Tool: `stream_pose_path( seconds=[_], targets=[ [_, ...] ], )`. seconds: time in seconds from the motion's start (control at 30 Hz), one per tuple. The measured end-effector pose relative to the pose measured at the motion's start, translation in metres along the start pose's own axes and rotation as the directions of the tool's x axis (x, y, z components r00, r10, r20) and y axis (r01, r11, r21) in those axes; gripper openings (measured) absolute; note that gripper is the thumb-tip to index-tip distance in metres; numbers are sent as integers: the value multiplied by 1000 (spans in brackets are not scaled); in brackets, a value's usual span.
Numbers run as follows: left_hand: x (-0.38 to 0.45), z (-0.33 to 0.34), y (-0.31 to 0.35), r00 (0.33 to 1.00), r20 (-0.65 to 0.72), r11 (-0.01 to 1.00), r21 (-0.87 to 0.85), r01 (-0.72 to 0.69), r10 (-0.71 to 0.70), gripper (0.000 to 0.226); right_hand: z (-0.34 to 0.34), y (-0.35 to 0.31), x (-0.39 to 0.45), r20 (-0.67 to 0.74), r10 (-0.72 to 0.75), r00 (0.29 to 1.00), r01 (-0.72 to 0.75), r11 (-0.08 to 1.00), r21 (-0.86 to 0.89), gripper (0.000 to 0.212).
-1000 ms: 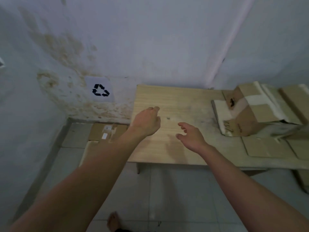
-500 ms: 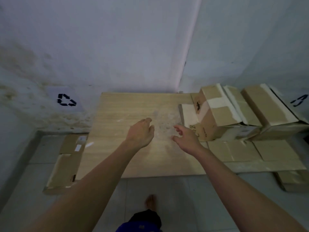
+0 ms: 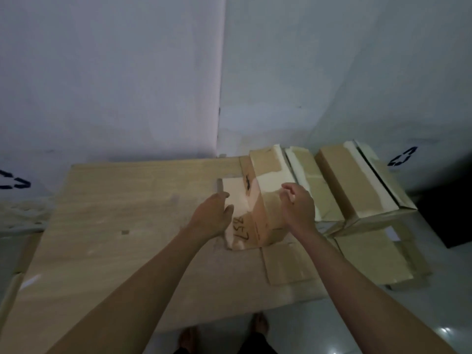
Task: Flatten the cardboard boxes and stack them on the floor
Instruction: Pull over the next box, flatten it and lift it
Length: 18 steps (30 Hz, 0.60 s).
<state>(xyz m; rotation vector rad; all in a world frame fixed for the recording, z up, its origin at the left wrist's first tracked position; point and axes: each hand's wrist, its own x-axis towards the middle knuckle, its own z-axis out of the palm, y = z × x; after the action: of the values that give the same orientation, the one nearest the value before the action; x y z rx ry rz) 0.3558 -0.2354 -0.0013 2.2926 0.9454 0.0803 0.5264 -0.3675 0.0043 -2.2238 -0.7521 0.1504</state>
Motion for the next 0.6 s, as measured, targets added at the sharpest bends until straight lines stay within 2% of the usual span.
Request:
stream_pose_path(
  seconds=[0.2,0.3,0.37,0.43,0.5,0.6],
  targets=[
    [49,39,57,996,66,996,-67,67,-62,56,-28,63,71,59,92,994,-80,981,-178,31],
    [74,58,81,986,105,982,-121,142,-130,68,-36,92,99,115,231,966,-181,925,-335,62],
    [87,68,90,971,139,956,-196,219,-194,78,-37,105,107,206,325,923,-257,919,-299,92],
    [98,85,102,955,169,924,-260,280,-243,83,-39,119,118,272,362,892,-302,923,-241,113],
    [99,102,110,946,166,910,-270,314,-277,92,-43,128,124,315,351,882,-311,935,-170,118],
    [98,122,111,945,100,892,-314,326,-310,110,-54,136,130,402,348,847,-332,937,-111,109]
  ],
)
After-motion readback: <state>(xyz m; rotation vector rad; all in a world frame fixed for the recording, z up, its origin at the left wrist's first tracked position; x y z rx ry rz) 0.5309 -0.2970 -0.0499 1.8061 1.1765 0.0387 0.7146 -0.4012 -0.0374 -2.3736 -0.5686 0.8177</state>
